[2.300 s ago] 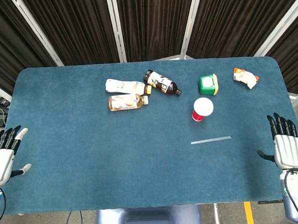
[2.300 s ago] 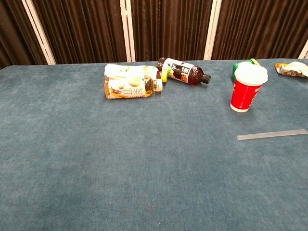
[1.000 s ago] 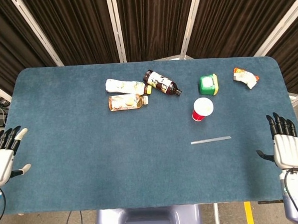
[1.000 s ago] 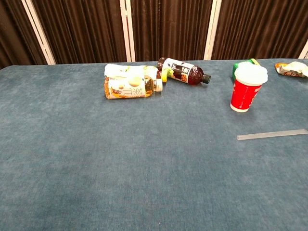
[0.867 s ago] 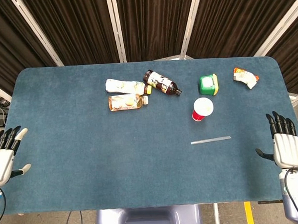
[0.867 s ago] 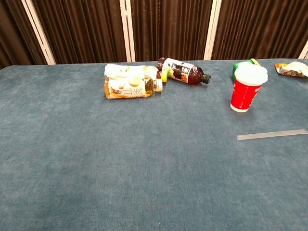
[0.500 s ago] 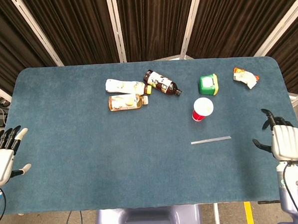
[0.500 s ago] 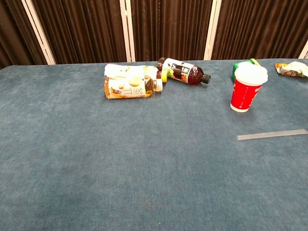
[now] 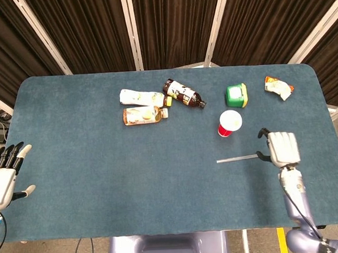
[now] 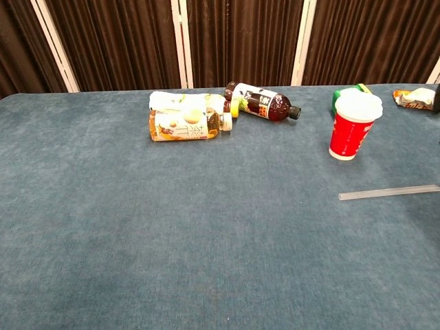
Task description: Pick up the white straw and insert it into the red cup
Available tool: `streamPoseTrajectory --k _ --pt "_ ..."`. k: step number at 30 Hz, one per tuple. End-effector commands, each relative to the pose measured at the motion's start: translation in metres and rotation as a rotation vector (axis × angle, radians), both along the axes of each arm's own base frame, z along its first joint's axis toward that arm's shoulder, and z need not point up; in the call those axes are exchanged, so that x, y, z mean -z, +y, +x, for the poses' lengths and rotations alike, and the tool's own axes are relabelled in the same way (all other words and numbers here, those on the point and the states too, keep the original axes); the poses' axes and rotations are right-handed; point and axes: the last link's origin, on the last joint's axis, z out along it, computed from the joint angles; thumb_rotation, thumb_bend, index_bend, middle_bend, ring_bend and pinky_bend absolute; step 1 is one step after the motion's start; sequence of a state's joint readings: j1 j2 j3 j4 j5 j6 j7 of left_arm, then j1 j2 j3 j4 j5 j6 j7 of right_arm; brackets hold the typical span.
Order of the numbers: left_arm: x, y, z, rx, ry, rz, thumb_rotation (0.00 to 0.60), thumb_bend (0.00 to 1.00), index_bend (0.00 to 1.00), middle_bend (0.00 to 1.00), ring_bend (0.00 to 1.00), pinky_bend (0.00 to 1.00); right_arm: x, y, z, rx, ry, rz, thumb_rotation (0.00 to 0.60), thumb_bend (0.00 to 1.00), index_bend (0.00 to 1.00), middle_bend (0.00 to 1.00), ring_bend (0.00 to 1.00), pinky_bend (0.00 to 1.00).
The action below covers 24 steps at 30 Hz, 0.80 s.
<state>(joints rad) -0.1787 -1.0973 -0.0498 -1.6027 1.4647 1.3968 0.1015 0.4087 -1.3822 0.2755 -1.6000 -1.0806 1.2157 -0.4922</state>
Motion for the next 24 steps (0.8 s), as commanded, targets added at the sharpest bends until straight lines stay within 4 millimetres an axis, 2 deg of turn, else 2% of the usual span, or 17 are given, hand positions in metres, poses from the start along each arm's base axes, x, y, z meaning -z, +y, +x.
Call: streamPoseTrajectory --k 1,12,17,24 --pt "0.000 0.000 0.000 0.000 0.000 -0.001 0.600 0.05 0.00 0.00 0.00 0.00 0.024 -0.007 0.006 0.022 0.013 0.066 0.600 0.18 0.46 0.98 0.80 0.67" --pt "0.000 0.000 0.000 0.001 0.000 -0.001 0.600 0.05 0.00 0.00 0.00 0.00 0.066 -0.004 0.002 0.072 0.041 0.160 0.600 0.20 0.46 1.00 0.82 0.67" --pt "0.000 0.000 0.000 0.000 0.001 -0.001 0.600 0.05 0.00 0.00 0.00 0.00 0.078 -0.003 0.002 0.080 0.031 0.176 0.600 0.27 0.46 1.00 0.82 0.67" --pt "0.000 0.000 0.000 0.000 0.001 -0.001 0.600 0.05 0.00 0.00 0.00 0.00 0.089 -0.007 0.004 0.076 0.017 0.184 0.600 0.30 0.46 1.00 0.82 0.67"
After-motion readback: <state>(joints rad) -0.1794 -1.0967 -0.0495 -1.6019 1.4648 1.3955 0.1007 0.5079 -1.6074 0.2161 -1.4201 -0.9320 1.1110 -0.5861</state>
